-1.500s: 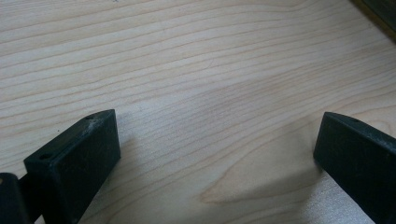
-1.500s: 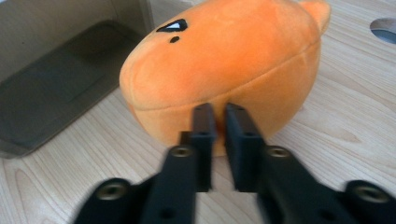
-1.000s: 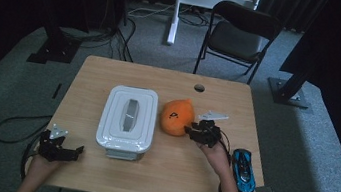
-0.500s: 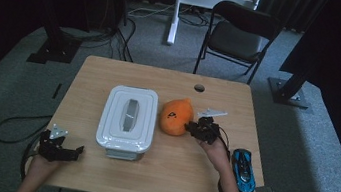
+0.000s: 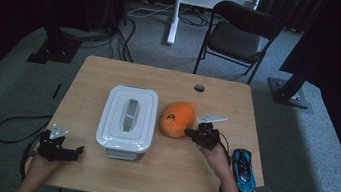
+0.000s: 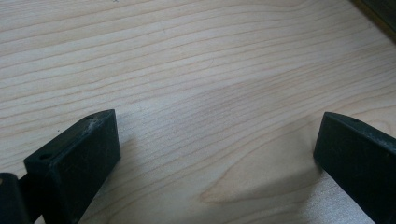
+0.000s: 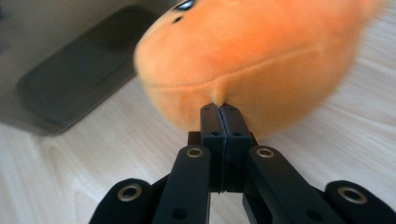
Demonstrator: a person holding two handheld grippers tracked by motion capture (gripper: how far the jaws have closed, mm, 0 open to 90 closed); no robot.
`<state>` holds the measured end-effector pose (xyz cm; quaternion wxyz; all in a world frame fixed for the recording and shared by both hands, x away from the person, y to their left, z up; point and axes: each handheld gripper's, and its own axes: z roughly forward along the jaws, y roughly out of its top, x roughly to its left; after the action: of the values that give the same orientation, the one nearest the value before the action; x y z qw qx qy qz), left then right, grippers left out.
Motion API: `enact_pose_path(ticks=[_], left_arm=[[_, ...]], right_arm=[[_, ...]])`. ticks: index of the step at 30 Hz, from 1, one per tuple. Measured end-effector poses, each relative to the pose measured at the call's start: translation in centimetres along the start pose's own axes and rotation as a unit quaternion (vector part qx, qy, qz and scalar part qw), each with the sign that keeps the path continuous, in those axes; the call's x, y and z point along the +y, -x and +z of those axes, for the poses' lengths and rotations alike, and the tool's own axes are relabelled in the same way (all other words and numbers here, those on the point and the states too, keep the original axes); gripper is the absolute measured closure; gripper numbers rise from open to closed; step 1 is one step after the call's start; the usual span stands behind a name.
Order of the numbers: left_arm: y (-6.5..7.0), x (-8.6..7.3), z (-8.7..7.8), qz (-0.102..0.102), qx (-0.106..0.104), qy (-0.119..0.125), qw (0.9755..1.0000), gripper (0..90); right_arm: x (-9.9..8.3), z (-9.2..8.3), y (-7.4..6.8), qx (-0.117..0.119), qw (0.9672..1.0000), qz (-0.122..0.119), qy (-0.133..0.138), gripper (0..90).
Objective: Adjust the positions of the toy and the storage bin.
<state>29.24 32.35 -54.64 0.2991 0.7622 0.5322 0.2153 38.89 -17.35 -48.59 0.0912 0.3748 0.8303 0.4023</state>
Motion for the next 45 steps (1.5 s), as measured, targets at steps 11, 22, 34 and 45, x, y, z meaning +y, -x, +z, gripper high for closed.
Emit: enact_pose_path(ticks=[11, 22, 34, 45], left_arm=[[0.0, 0.0, 0.0, 0.0, 0.0, 0.0, 1.0, 0.8], [0.0, 0.0, 0.0, 0.0, 0.0, 0.0, 1.0, 0.8], [0.0, 0.0, 0.0, 0.0, 0.0, 0.0, 1.0, 0.8], [0.0, 0.0, 0.0, 0.0, 0.0, 0.0, 1.0, 0.8]], right_arm=[[0.0, 0.9, -2.6, 0.032, 0.9995, 0.001, 0.004, 89.7], [1.0, 1.8, -3.6, 0.051, 0.9987, -0.001, 0.008, 83.9], [0.5, -3.2, 1.0, -0.009, 0.9986, 0.025, 0.045, 46.5], [0.2, -2.5, 5.6, -0.023, 0.998, 0.058, 0.015, 46.5]])
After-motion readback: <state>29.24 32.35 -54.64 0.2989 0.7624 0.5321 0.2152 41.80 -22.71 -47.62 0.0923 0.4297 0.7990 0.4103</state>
